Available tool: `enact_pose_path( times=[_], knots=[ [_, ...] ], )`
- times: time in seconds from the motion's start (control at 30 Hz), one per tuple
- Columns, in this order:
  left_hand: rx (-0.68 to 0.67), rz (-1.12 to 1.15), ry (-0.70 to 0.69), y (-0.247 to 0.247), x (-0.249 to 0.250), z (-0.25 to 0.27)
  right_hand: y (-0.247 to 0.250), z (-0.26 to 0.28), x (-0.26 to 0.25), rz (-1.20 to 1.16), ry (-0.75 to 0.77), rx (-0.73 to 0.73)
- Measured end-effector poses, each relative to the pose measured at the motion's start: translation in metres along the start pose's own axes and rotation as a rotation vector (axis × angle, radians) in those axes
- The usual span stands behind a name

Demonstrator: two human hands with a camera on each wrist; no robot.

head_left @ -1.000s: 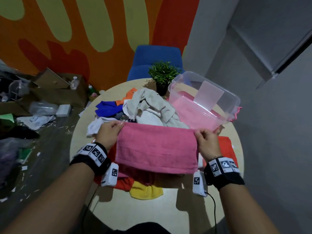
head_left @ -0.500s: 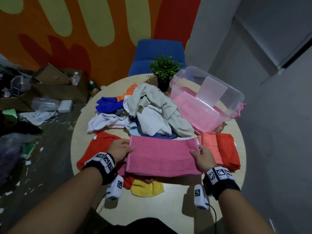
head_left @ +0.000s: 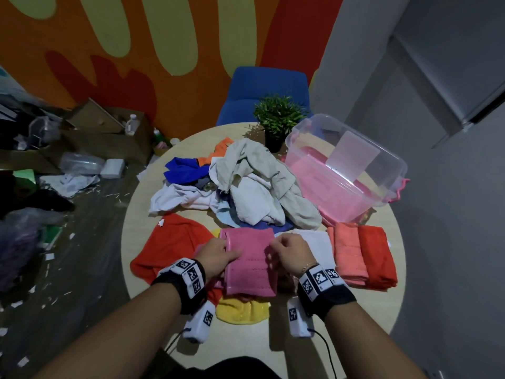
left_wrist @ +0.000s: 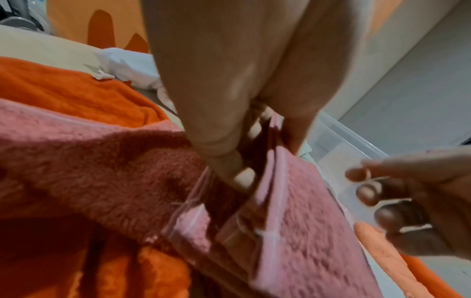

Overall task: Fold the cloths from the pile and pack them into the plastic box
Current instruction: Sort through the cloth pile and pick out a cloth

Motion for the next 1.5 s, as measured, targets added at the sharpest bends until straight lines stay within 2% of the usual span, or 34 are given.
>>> enact_pose_path(
  times=[0.03,0.1,0.17,0.3,0.53,0.63,0.67,0.73,0.77,0.8,0.83,0.9,0.93,0.97,1.03,1.1,1.2,1.3,1.43,1.5],
  knots=[
    [0.029,-0.024,0.000,0.004,-0.003,-0.003,0.006,-0.005,0.009,0.149,0.023,0.075],
    [0.080,0.054,0.036,0.009,-0.009,-0.010,0.006,-0.005,0.022,0.241,-0.016,0.076],
    [0.141,0.041,0.050,0.013,-0.011,-0.016,-0.003,-0.005,0.034,0.261,-0.041,0.033],
    [0.201,-0.206,-0.050,0.015,-0.008,-0.026,-0.017,-0.005,0.038,0.282,-0.013,0.018],
    [0.307,-0.294,-0.021,0.017,-0.014,-0.034,-0.033,-0.006,0.041,0.290,-0.003,-0.012],
    [0.303,-0.456,-0.015,0.019,-0.004,-0.027,-0.041,-0.004,0.037,0.306,0.055,-0.040],
    [0.327,-0.531,-0.039,0.022,0.002,-0.025,-0.042,-0.003,0.035,0.312,0.100,-0.032],
    [0.328,-0.560,-0.219,0.023,0.025,-0.022,-0.039,0.000,0.026,0.253,0.181,-0.017],
    [0.281,-0.507,-0.342,0.021,0.039,-0.021,-0.035,0.001,0.018,0.189,0.228,-0.018],
    [0.161,-0.440,-0.414,0.018,0.053,-0.019,-0.030,0.004,0.008,0.116,0.285,-0.020],
    [0.015,-0.356,-0.423,0.016,0.061,-0.019,-0.022,0.006,-0.005,0.044,0.339,-0.027],
    [-0.237,-0.160,-0.312,0.014,0.073,-0.017,-0.001,0.008,-0.028,-0.095,0.395,-0.037],
    [-0.296,-0.092,-0.275,0.017,0.078,-0.017,0.012,0.006,-0.036,-0.185,0.377,-0.015],
    [-0.296,-0.056,-0.264,0.019,0.083,-0.018,0.025,0.003,-0.038,-0.308,0.315,0.038],
    [-0.267,0.065,-0.256,0.020,0.094,-0.015,0.042,-0.005,-0.027,-0.633,0.093,0.141],
    [-0.245,0.298,-0.147,0.014,0.096,-0.011,0.038,-0.005,-0.010,-0.826,-0.132,0.126],
    [-0.200,0.405,-0.063,0.004,0.089,-0.012,0.020,0.003,0.008,-0.847,-0.274,0.006],
    [-0.156,0.373,-0.048,0.004,0.078,-0.016,0.016,-0.002,0.021,-0.847,-0.299,0.053],
    [-0.325,0.335,0.038,-0.002,0.059,-0.012,0.015,-0.009,0.026,-0.731,-0.277,0.098],
    [-0.292,0.333,0.052,-0.002,0.050,-0.015,0.012,-0.009,0.028,-0.684,-0.270,0.034]
  ],
)
Point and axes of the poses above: each hand's wrist, its own z-axis away from the middle knuckle, its own y-axis out of the back of the hand, x = y × z, the point moved 5 cm from there along -z, towards the middle knuckle, and after that the axes turned 14 degrees about x, right-handed, at the moved point
